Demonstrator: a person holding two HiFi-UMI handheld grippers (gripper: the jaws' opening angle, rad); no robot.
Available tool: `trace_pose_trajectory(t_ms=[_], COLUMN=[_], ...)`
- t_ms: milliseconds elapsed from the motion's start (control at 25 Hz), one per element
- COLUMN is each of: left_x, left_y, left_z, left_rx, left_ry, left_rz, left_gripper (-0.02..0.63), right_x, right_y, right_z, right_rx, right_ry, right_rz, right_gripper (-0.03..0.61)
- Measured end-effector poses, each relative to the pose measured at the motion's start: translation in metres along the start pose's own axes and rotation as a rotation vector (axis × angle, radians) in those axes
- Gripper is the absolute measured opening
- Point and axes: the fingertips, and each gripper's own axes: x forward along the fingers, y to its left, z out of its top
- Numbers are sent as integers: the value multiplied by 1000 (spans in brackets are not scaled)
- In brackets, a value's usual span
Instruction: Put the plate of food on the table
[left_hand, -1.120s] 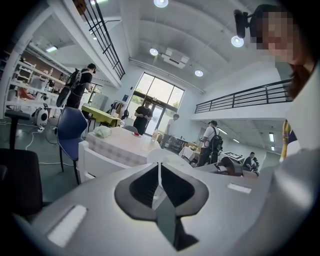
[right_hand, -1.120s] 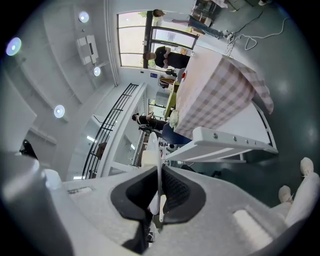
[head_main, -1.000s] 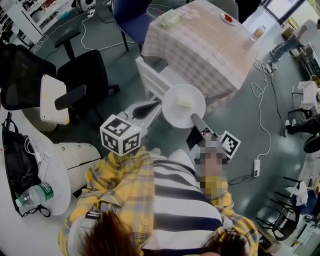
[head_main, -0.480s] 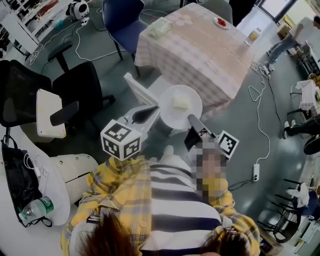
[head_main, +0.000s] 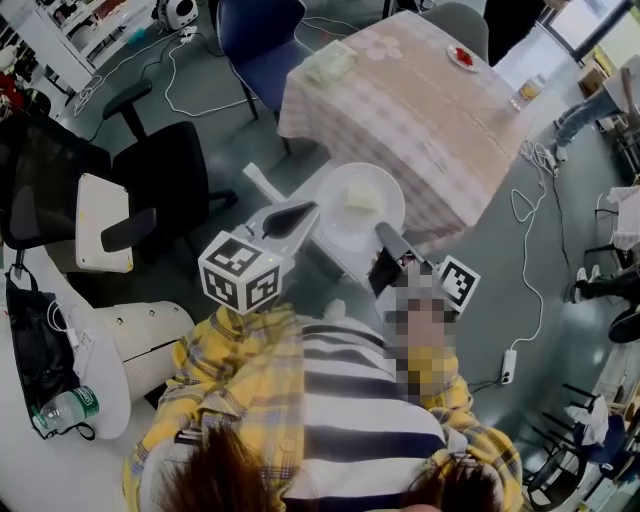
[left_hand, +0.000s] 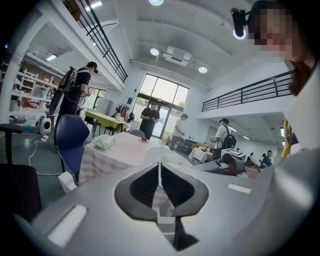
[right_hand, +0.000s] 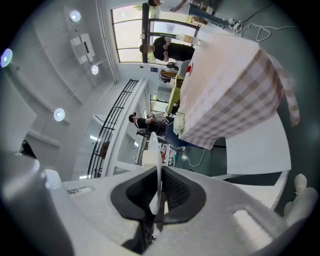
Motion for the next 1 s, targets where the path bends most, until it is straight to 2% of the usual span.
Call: trace_pose_trajectory(t_ms=[240,400,640,1000], left_x=[11,20,39,64], left_y=[15,21,50,102], left_z=[9,12,26,57], left_rx=[6,15,16,74], left_ry=[-21,-7,29,85], left_rz=[34,16,-52,-194], left_gripper=[20,20,22,21], right_x=[16,26,63,120], right_y=[0,-2,2,12], right_z=[15,21,34,50], right_rx=[-33,-10,-7,2], right_ry=[25,11,-26,-144], right_rz=[15,13,-15,-41], right_gripper=[15,18,17,17])
